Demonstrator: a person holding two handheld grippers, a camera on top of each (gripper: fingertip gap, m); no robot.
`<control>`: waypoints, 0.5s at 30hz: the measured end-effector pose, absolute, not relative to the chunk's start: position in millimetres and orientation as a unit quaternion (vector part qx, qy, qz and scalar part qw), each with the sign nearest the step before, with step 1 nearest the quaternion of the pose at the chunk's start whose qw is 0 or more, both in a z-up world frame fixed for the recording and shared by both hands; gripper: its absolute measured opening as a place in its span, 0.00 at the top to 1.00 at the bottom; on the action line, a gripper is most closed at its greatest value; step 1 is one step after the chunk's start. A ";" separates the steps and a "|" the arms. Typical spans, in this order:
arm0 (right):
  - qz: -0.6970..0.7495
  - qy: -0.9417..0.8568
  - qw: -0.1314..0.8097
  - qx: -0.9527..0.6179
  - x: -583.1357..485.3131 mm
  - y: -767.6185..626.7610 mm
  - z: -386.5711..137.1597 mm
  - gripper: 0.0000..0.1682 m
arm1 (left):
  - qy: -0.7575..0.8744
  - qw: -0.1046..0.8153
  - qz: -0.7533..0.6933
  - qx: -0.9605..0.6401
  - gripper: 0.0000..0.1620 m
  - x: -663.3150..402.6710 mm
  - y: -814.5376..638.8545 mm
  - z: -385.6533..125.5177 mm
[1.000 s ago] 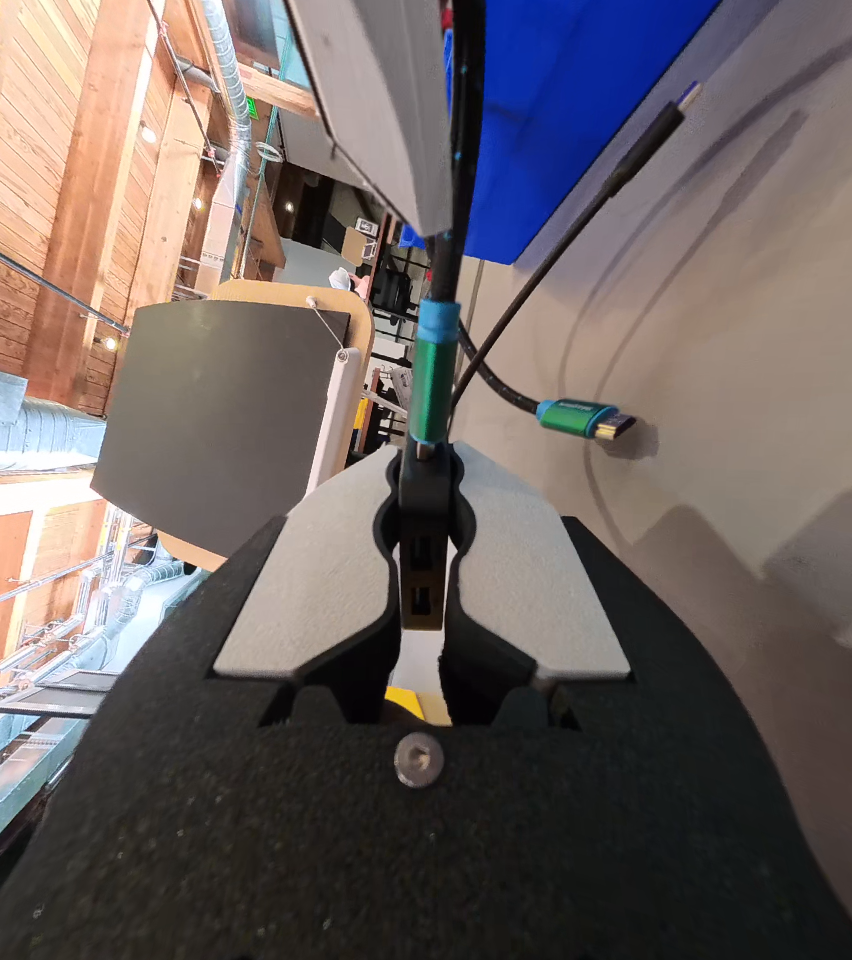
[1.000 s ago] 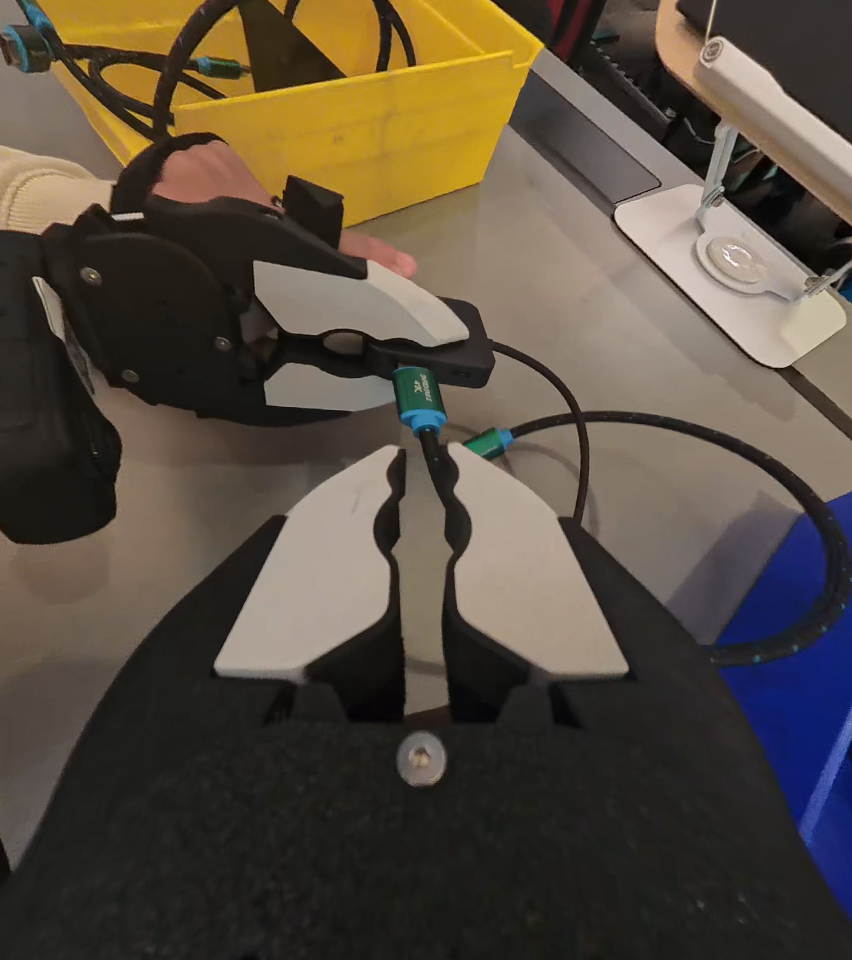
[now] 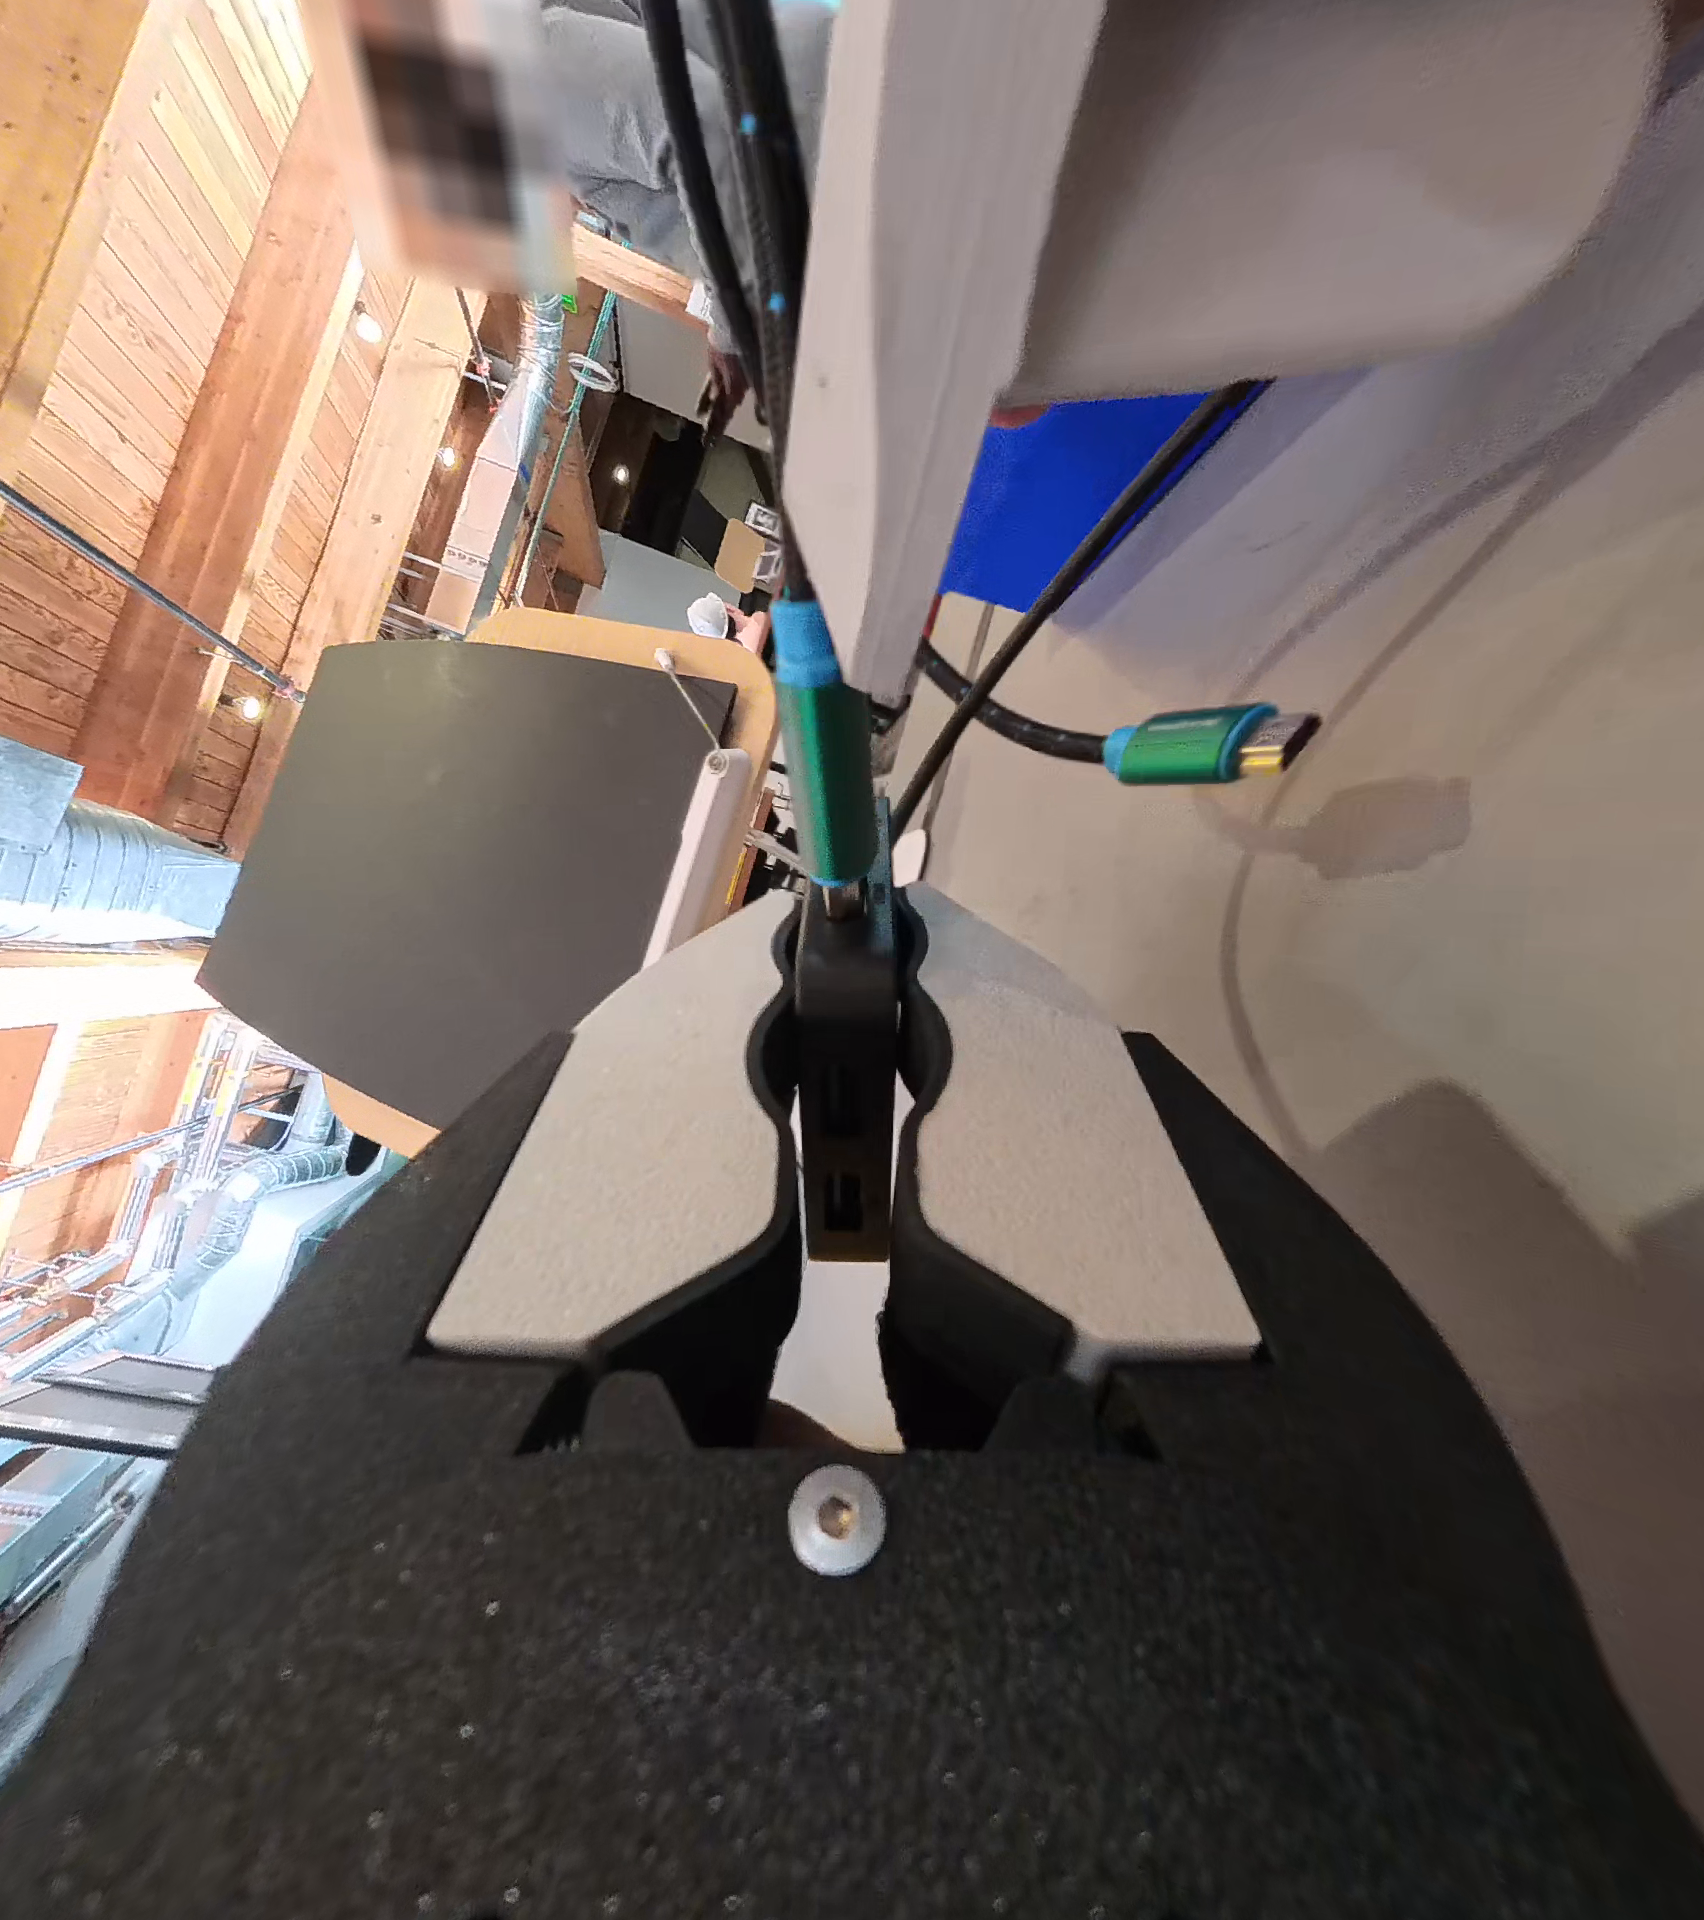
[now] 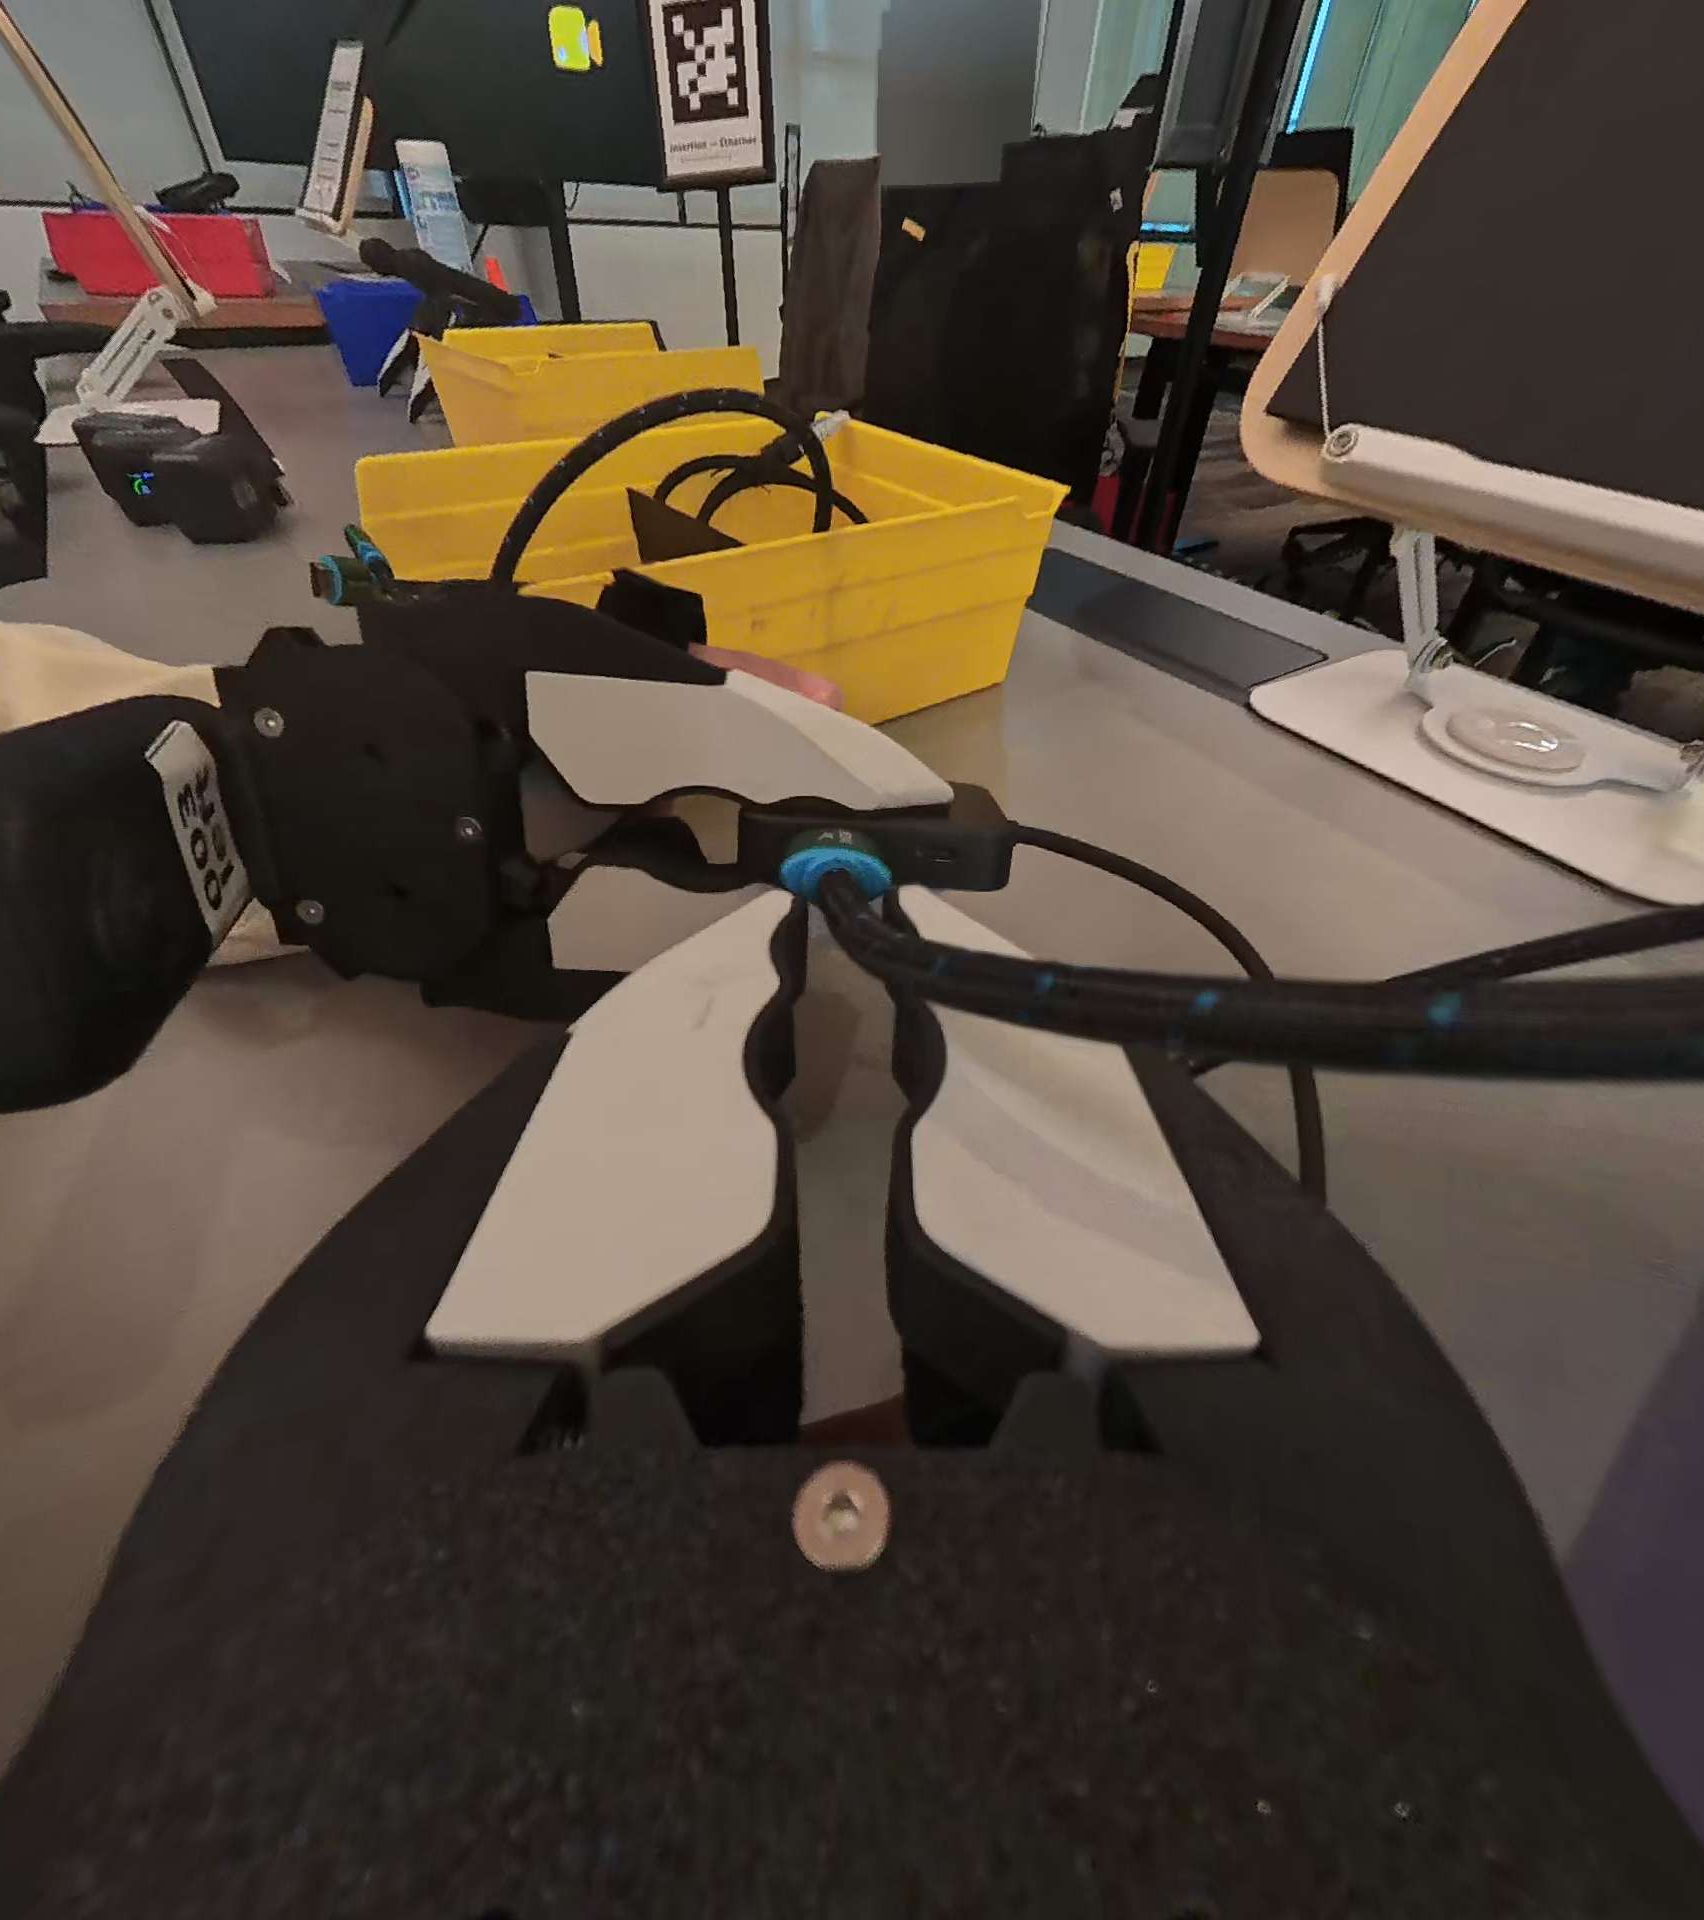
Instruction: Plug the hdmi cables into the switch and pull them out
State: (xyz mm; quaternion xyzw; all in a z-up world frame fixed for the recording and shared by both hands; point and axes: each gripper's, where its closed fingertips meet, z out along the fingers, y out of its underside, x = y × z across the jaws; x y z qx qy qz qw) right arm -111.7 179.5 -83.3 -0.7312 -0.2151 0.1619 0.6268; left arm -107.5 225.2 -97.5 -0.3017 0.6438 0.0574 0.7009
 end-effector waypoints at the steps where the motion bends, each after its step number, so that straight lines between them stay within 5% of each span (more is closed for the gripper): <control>1: 0.166 -0.211 0.631 -0.728 -111.6 179.9 -82.2 0.92 | 0.644 0.701 0.056 -0.303 0.92 -107.7 225.4 -97.0; 5: 0.191 -0.196 0.627 -0.730 -110.8 180.7 -82.6 0.84 | 0.647 0.699 0.067 -0.297 0.92 -107.3 224.7 -99.3; 15: 0.155 -0.204 0.612 -0.748 -116.1 183.2 -85.7 0.88 | 0.653 0.686 0.061 -0.315 0.92 -107.1 226.5 -103.7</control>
